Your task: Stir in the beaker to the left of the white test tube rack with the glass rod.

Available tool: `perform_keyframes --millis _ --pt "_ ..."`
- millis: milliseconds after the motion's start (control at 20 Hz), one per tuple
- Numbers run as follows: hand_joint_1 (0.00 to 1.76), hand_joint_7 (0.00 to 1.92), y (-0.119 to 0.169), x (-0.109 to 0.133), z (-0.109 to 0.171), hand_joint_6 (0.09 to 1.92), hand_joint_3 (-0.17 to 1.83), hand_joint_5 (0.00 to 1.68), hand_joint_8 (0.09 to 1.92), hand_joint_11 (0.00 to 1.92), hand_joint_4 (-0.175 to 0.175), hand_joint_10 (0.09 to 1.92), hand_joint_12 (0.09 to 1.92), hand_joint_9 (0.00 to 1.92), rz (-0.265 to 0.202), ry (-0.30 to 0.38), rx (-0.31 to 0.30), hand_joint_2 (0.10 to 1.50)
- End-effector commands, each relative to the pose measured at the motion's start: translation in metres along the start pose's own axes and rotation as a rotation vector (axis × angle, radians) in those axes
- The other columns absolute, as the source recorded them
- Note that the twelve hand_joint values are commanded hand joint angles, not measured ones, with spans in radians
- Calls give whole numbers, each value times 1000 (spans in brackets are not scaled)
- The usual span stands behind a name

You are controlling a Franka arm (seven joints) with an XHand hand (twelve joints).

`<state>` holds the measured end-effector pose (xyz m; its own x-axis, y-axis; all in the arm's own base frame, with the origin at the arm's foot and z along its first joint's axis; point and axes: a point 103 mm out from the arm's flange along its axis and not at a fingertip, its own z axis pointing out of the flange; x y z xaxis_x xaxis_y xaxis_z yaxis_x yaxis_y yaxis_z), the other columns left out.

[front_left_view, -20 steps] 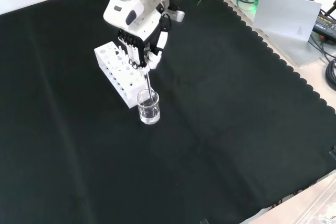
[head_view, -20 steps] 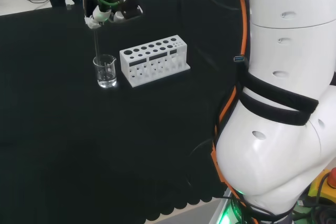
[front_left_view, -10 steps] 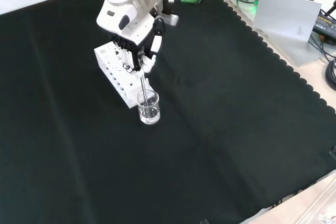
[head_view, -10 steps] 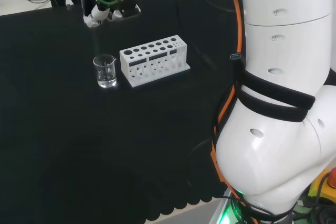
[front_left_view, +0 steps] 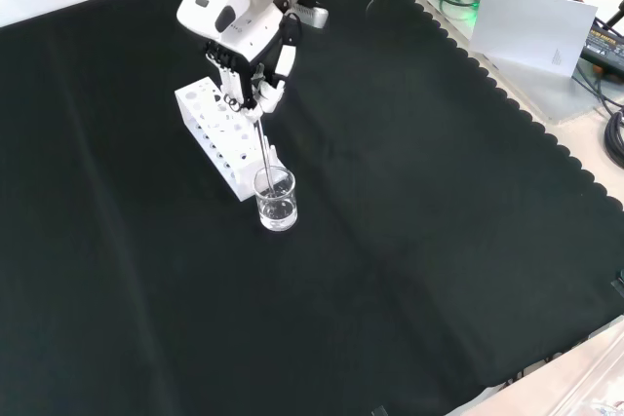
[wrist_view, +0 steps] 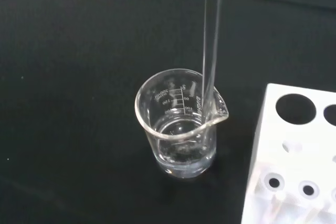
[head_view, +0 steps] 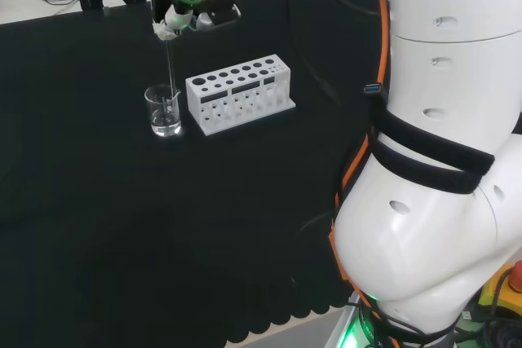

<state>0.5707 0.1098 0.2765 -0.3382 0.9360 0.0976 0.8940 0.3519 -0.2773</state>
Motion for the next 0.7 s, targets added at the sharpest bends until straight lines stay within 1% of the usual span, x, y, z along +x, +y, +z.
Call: perform_keyframes --millis 50,300,700 --pt "1233 1521 -12 4 -4 307 -175 1400 948 1786 -175 574 721 1790 -17 6 -25 1039" --pt "1233 1521 -14 17 -6 306 -175 1400 948 1786 -175 574 722 1790 -36 -2 -32 1039" --pt "1233 1521 -16 22 -9 306 -175 1400 948 1786 -175 574 723 1789 -35 -17 -35 1039"
